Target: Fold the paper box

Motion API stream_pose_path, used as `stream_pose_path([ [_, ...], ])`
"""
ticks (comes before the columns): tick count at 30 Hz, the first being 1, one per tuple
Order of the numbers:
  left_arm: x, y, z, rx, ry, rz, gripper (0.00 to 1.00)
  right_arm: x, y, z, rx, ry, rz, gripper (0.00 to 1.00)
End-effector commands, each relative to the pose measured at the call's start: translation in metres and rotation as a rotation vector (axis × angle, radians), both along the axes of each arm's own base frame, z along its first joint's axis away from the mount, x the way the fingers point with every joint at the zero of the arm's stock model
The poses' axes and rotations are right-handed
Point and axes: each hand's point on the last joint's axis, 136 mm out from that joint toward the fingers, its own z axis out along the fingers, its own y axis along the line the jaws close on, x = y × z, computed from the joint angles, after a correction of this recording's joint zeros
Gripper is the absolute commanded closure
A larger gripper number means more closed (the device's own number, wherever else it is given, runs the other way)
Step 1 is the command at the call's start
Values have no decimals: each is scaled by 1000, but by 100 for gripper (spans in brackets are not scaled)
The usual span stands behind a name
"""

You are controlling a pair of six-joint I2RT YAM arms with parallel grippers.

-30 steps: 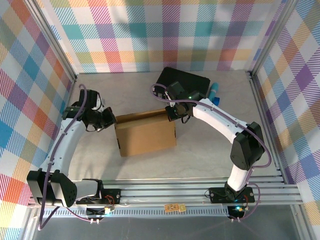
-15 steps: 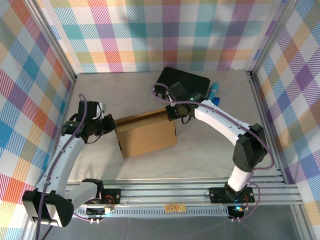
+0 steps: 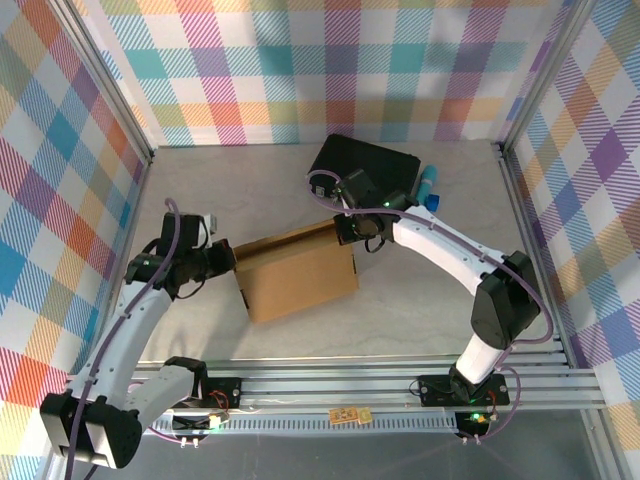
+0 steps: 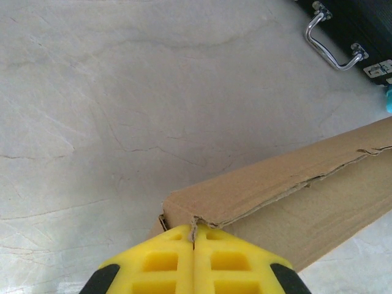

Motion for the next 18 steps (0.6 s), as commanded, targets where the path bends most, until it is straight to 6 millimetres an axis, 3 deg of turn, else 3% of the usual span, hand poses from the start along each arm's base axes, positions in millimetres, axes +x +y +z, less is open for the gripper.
stream_pose_path([
  [1,1,0,7,31,-85,-9,100,-7,0,6,30,-4,-15,100],
  [5,-3,2,4,69,-116,-2,100,-8,-1,12,33,2,-26,99],
  [14,-5,8,3,138,-161,29,100,-19,-6,31,101,50,-119,68],
  [18,-5,7,3,165,-169,30,100,-26,-4,45,170,76,-152,60],
])
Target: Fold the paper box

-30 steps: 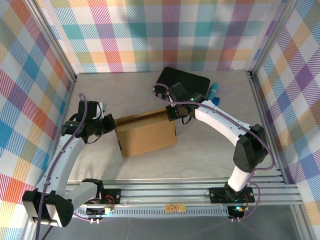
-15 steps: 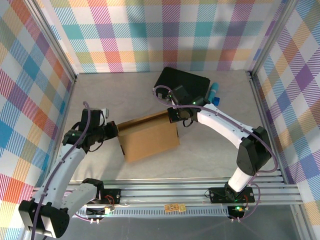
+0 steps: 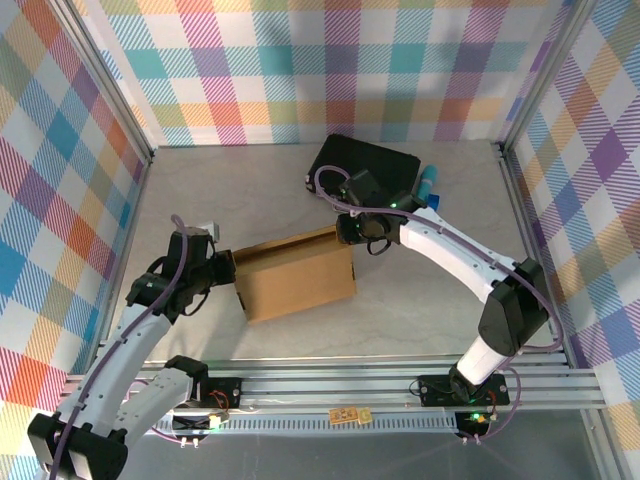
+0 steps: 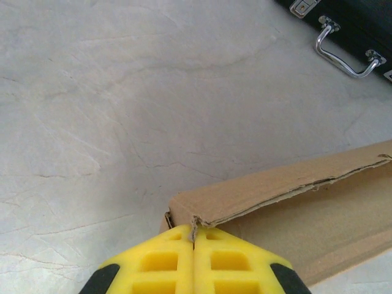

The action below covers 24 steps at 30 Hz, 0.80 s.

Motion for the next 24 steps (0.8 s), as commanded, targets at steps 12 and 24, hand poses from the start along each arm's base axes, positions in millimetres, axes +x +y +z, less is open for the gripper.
stream_pose_path([
  [12,0,2,-1,114,-46,30,100,-31,-15,58,305,131,-383,41],
  [24,-8,3,-6,152,-54,50,100,-45,13,47,838,567,-809,15],
])
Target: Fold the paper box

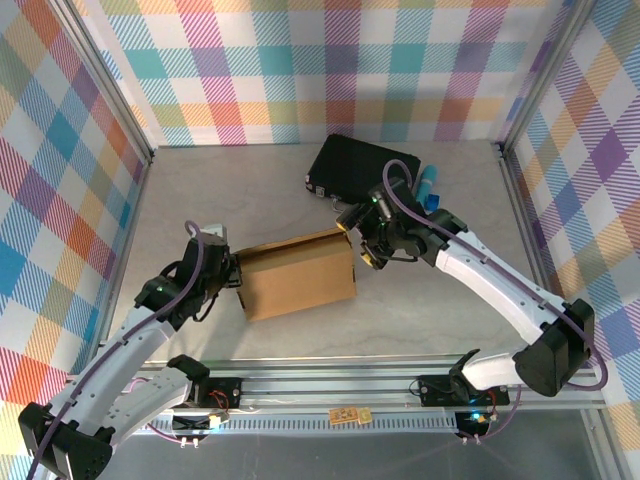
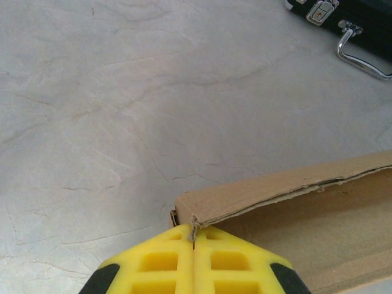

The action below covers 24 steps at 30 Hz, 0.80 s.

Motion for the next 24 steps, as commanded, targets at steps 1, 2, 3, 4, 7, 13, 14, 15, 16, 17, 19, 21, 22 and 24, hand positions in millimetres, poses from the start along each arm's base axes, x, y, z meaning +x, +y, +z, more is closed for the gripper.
stream_pose_path([
  [1,-6,6,-5,23,3,24,100,1,17,7,216,136,-116,15],
  [2,-6,6,-6,23,1,24,100,2,16,6,224,138,-129,14],
  [3,-6,6,-5,21,-3,23,100,5,16,3,232,144,-141,14],
  [4,-7,6,-4,20,-6,22,100,8,15,1,246,155,-155,14],
  [7,-8,7,-3,20,-12,22,100,14,17,-4,307,192,-186,13],
  [13,-9,8,1,19,-25,27,100,5,26,-23,328,308,-150,12],
  [14,-10,8,2,19,-28,27,100,4,26,-26,325,314,-147,12],
  [15,-10,7,3,18,-32,28,100,3,25,-30,319,316,-151,12],
  [16,-10,8,3,20,-33,27,100,3,24,-33,316,315,-158,13],
  [17,-10,8,3,19,-33,28,100,3,22,-36,315,316,-164,15],
  [19,-11,8,4,19,-34,30,100,1,20,-42,310,320,-173,18],
  [21,-12,7,3,15,-33,30,100,-1,19,-45,306,320,-165,23],
  [22,-12,7,3,13,-33,31,100,-3,18,-47,301,319,-158,26],
  [24,-13,6,2,9,-32,30,100,-6,15,-51,288,317,-155,30],
])
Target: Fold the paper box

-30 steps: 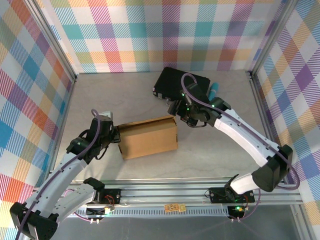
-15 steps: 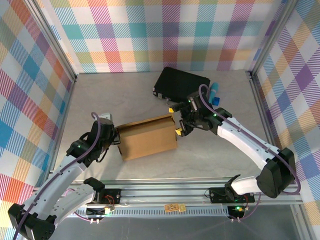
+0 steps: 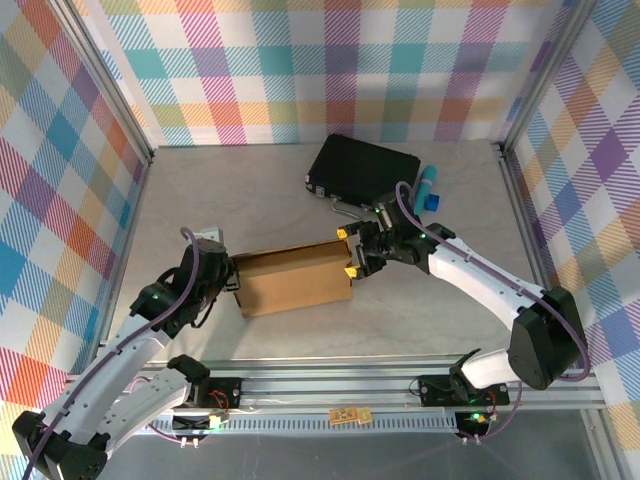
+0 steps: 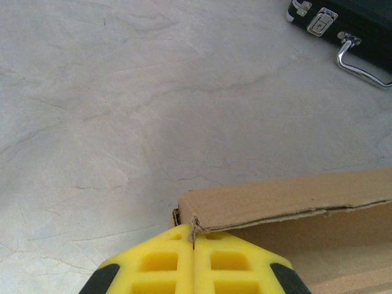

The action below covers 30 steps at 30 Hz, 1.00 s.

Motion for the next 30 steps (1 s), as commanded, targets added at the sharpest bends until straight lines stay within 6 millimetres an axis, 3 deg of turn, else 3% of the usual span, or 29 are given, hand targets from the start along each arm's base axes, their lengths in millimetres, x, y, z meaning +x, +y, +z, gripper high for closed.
stream_pose_path([
  [1,-5,1,-5,4,5,10,100,-4,-4,-1,7,-7,2,32],
  [8,-12,-2,-9,-39,38,19,99,-5,-14,-8,-36,-57,-7,44],
  [19,-31,-6,11,-229,47,70,64,-10,-18,-16,-67,-75,26,52],
  [25,-48,-8,27,-400,65,124,49,-13,-20,-22,-78,-69,37,55],
  [30,-65,7,40,-563,117,320,41,-14,-21,-25,-85,-67,43,56],
])
